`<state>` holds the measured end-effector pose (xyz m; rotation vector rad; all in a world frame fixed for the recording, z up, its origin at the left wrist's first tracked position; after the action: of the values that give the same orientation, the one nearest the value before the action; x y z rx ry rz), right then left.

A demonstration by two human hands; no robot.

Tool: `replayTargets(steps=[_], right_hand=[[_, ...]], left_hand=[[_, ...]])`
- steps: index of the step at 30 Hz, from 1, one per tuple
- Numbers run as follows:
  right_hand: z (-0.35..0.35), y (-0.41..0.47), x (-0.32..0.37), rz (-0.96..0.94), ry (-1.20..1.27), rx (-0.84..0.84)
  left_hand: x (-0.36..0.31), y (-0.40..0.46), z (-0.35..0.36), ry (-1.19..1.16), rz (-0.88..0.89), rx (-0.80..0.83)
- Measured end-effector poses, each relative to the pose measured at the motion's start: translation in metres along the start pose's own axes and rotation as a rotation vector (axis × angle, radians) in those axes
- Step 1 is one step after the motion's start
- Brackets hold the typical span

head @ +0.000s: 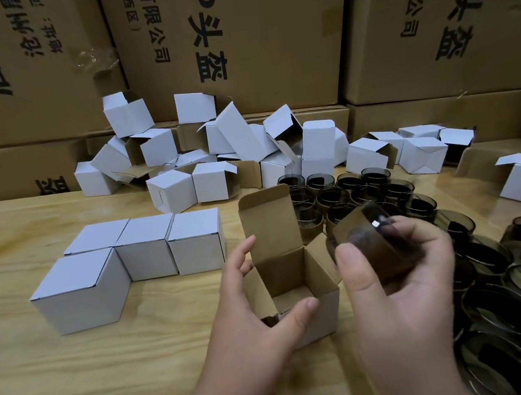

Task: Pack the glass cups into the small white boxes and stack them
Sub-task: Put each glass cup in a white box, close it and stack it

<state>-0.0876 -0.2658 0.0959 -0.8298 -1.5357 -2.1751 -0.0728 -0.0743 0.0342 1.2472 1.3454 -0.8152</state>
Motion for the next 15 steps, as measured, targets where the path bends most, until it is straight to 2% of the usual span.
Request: replayTargets(steps=[7,15], right_hand=[[0.028,-0.007,0.016,-0.207,-0.234,0.25],[0.036,-0.012,-0.002,-0.162,-0.278,0.346]], left_hand=[[0.004,0.004,0.006,-0.063,-0.015,0.043],[0.01,0.007,0.007,-0.075,-0.039,0.043]])
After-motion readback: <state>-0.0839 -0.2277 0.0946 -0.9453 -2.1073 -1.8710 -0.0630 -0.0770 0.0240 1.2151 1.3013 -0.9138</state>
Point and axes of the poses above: each hand's wrist, its own y-axis towards the middle knuckle, its own z-axis out of the palm, x = y × z, the point moved 9 cm from there along y, towards the middle knuckle, and after that the axes turned 12 degrees about -z, right-handed, at the moved point
